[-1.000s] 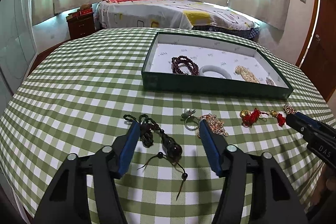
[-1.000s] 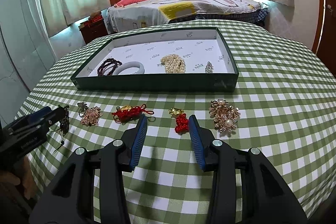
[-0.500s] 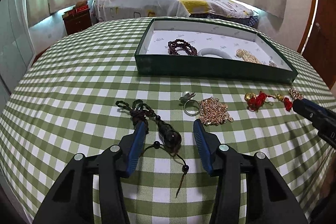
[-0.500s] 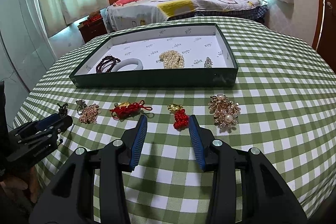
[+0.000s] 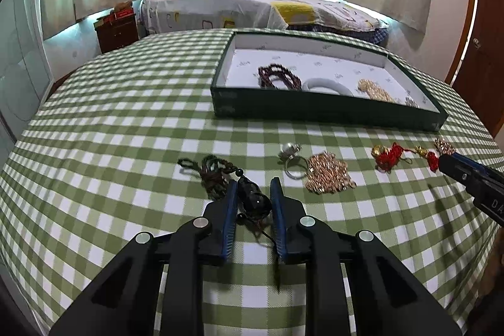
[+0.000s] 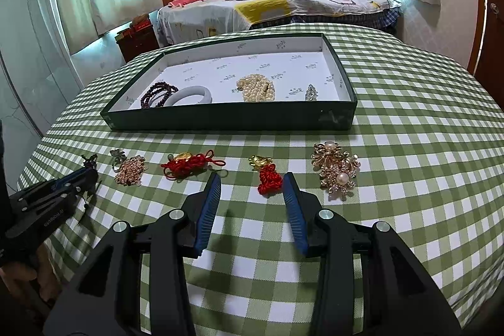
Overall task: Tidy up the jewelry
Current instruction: 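Grasp the black cord pendant with the left tool while the right tool grasps the red tassel charm, then carry the pendant and red tassel over the tray with both tools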
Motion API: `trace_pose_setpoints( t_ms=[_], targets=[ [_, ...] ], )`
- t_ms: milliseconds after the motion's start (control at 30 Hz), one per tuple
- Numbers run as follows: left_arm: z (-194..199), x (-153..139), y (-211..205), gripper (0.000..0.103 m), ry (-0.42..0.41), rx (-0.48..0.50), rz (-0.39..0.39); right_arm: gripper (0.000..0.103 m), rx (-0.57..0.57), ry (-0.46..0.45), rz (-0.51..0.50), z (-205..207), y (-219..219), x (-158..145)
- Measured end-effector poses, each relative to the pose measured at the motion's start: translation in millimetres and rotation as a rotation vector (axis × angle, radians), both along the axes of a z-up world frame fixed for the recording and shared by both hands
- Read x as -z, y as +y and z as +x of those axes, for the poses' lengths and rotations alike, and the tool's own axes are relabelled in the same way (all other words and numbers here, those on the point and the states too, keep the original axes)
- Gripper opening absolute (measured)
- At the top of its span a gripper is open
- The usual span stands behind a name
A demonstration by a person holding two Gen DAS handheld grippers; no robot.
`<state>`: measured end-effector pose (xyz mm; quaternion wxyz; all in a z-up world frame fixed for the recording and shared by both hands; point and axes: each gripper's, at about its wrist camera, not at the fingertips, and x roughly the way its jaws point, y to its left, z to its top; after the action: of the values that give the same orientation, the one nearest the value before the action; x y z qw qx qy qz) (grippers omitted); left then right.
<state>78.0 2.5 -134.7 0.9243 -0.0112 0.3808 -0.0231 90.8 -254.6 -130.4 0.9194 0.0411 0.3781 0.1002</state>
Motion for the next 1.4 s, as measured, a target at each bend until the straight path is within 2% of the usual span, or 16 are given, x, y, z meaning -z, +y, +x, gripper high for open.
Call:
trace_pose_setpoints(
  t_ms=[433, 467, 600, 633, 867, 1400],
  targets=[
    [10, -10, 11, 0.022, -0.023, -0.02, 0.007, 0.036, -0.007, 0.052, -0.037, 27, 3, 9],
    [10, -10, 11, 0.022, -0.024, -0.019, 0.007, 0.031, -0.008, 0.063, -0.039, 27, 3, 11],
    [10, -11, 9, 0.022, -0.027, -0.014, 0.012, 0.024, -0.014, 0.059, -0.079, 26, 7, 13],
    [10, -11, 9, 0.022, -0.027, -0.013, 0.013, 0.018, -0.014, 0.058, -0.083, 25, 7, 13],
    [9, -12, 7, 0.022, -0.035, -0.013, 0.015, 0.014, -0.035, 0.044, -0.078, 17, 9, 13],
    [17, -47, -5, 0.022, -0.096, 0.032, -0.02, 0.013, -0.03, -0.068, -0.022, 16, 5, -32]
  ],
)
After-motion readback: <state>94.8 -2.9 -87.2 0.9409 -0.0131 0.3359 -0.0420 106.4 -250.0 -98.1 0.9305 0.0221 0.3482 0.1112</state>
